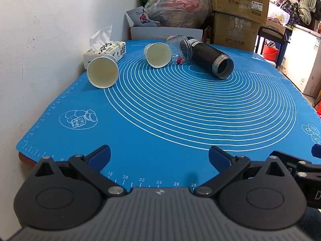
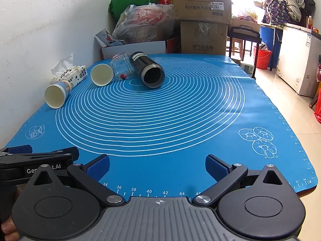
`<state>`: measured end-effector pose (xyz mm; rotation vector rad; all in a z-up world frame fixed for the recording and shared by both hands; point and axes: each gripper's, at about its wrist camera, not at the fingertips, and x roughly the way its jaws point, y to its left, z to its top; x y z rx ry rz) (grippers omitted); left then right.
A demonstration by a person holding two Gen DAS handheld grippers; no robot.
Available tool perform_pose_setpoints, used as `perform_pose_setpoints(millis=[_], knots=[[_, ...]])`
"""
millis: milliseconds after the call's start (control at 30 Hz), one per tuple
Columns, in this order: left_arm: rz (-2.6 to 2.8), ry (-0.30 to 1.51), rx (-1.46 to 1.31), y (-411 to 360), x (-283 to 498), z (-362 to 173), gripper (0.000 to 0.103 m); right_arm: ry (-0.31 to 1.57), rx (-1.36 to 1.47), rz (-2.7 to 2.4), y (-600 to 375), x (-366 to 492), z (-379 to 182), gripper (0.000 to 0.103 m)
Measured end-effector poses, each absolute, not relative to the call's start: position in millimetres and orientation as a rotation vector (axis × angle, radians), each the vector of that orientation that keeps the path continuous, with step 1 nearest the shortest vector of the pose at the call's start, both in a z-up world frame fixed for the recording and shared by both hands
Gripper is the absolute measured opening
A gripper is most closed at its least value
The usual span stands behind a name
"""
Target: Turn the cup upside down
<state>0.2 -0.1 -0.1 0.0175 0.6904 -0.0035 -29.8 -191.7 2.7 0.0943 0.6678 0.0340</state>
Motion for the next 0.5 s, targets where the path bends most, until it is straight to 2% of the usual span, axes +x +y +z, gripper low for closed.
perform_pose_setpoints(millis=[500], knots=[[-0.007,0.689,0.016,-1.0,-1.4,-0.1,0.102,0.667,0.095,0.035,-192.0,-29.7,2.9,0.103]])
